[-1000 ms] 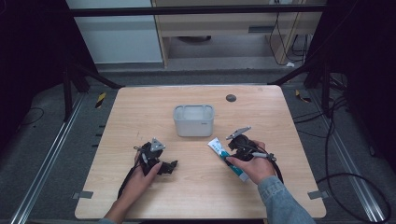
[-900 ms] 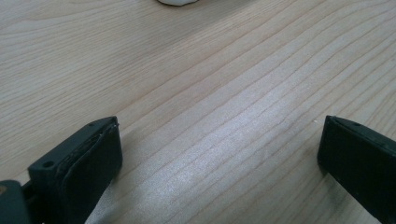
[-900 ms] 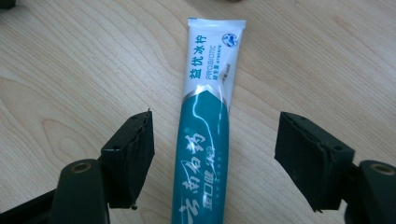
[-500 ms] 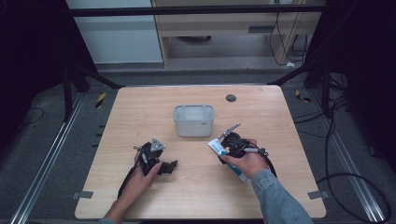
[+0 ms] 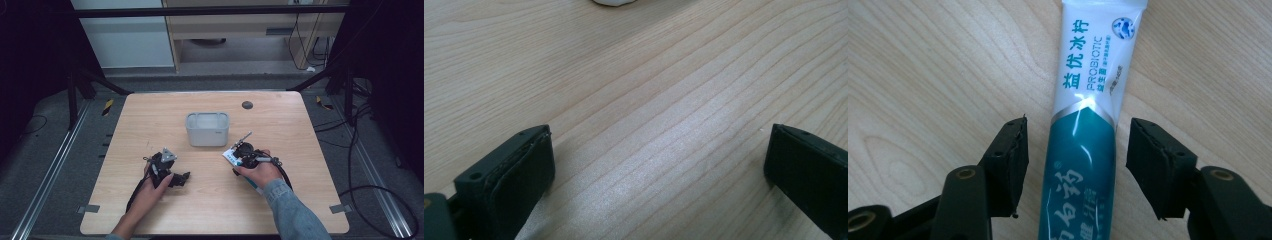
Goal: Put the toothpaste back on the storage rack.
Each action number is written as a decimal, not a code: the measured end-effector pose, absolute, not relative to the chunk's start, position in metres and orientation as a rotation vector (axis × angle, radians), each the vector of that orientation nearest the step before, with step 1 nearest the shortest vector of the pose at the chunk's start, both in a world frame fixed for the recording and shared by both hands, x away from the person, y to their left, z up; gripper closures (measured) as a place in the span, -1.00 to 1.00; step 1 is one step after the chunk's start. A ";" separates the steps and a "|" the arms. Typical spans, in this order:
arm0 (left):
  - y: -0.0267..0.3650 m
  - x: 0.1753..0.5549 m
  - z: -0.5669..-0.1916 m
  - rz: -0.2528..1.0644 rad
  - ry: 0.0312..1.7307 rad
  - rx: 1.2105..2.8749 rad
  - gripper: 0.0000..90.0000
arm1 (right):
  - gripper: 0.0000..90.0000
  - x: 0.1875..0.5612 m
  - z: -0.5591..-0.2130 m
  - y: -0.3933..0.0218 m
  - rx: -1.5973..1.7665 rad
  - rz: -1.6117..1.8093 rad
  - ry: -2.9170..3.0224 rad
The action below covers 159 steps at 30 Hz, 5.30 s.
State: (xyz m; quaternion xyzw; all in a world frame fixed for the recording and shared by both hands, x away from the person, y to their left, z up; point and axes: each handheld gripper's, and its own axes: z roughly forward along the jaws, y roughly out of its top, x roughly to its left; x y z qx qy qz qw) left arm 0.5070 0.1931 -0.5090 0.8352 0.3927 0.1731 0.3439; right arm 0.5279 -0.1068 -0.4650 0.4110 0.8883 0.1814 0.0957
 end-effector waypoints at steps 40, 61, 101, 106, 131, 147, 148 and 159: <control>0.193 0.507 -0.509 0.449 1.020 2.170 -1.00 | 0.52 0.548 -0.466 -0.097 1.231 0.414 2.667; 0.193 0.507 -0.509 0.449 1.019 2.170 -1.00 | 0.77 0.543 -0.457 -0.110 1.251 0.470 2.639; 0.193 0.507 -0.509 0.449 1.019 2.171 -1.00 | 0.78 0.526 -0.387 -0.179 1.296 0.743 2.364; 0.193 0.507 -0.509 0.449 1.019 2.170 -1.00 | 0.78 0.525 -0.383 -0.185 1.300 0.803 2.314; 0.193 0.507 -0.509 0.449 1.019 2.170 -1.00 | 0.78 0.528 -0.368 -0.186 1.324 1.021 2.062; 0.193 0.507 -0.509 0.449 1.019 2.171 -1.00 | 0.79 0.538 -0.356 -0.163 1.275 1.111 1.989; 0.193 0.507 -0.509 0.449 1.019 2.171 -1.00 | 0.79 0.538 -0.355 -0.161 1.270 1.121 1.983; 0.193 0.507 -0.509 0.450 1.022 2.166 -1.00 | 0.79 0.546 -0.331 -0.142 1.217 1.164 1.955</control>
